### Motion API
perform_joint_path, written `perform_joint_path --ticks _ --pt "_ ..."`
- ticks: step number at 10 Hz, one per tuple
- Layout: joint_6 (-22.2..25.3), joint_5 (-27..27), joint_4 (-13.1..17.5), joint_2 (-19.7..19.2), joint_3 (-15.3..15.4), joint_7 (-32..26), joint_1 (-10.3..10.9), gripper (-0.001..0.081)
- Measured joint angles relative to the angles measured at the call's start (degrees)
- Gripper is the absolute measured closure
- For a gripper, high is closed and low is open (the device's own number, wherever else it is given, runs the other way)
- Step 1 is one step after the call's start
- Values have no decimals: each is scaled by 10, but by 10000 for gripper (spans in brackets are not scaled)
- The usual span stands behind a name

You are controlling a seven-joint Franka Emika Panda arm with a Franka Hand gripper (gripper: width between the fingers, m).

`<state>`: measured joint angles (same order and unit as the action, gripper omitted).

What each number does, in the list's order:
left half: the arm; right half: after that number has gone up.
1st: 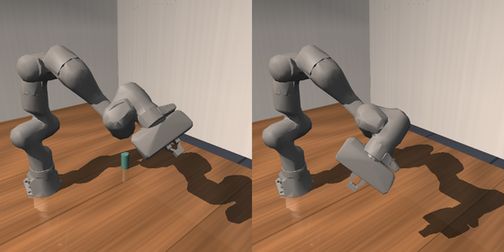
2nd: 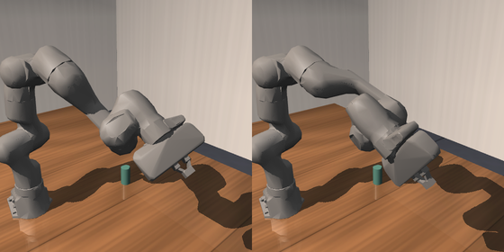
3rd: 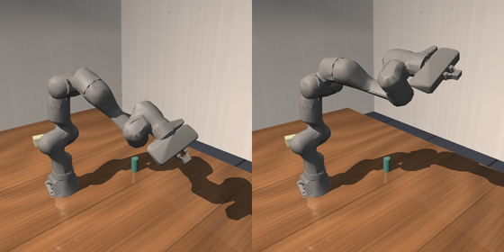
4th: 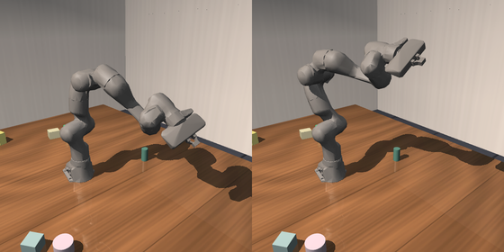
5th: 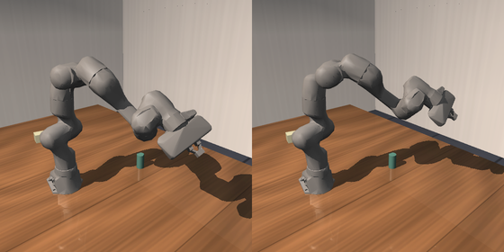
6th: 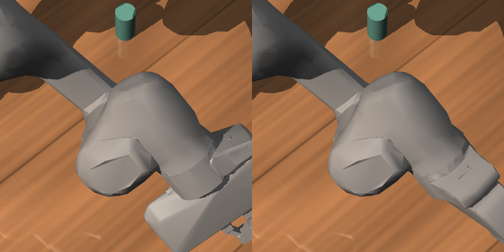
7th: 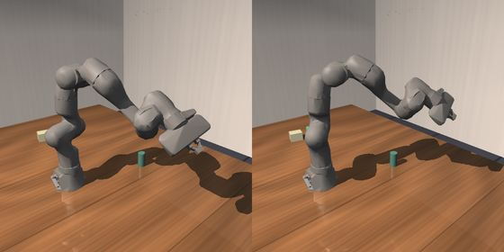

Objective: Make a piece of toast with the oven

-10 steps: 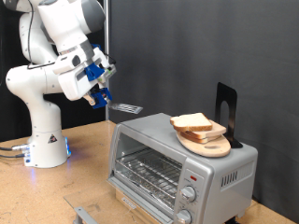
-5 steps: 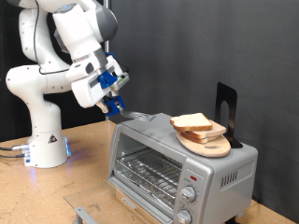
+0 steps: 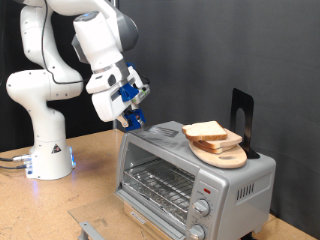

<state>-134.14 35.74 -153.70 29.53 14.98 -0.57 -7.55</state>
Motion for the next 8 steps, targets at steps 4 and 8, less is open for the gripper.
perform_joint_path --ticks 4,8 --pt "-26 17 15 -26 16 1 0 308" --pt "-27 35 34 -37 17 0 1 308"
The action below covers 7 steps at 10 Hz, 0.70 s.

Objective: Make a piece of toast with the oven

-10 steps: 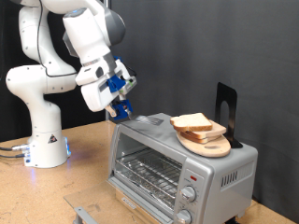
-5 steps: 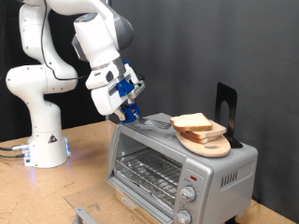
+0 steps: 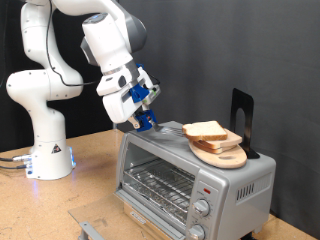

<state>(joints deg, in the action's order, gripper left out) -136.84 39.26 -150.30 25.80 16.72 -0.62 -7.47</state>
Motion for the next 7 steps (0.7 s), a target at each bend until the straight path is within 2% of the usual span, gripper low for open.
perform_joint_path --ticks 7 --pt "4 1 11 0 6 2 0 308"
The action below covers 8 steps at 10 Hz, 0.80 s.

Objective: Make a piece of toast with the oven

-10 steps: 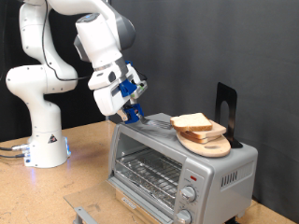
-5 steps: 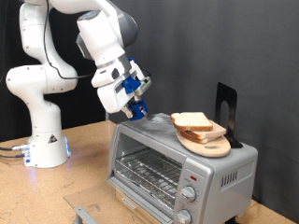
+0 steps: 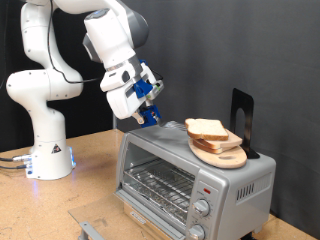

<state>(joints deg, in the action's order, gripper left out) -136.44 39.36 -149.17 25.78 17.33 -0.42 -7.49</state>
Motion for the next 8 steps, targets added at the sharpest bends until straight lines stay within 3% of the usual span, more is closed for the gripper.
perform_joint_path --ticks 8 --pt "-54 -7 14 -31 28 25 -4 308"
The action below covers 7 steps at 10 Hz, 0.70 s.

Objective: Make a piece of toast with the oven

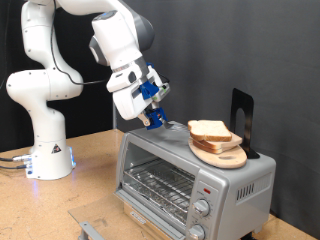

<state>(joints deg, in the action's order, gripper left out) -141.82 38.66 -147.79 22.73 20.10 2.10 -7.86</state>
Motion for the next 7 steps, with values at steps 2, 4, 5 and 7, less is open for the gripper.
perform_joint_path --ticks 2,4,5,7 --pt "-10 -8 8 -14 3 7 -2 308" --pt "-21 -17 17 -27 3 15 -3 308" --pt "-26 -24 21 -34 4 20 -4 308" --pt "-24 -46 31 -45 4 37 -4 308"
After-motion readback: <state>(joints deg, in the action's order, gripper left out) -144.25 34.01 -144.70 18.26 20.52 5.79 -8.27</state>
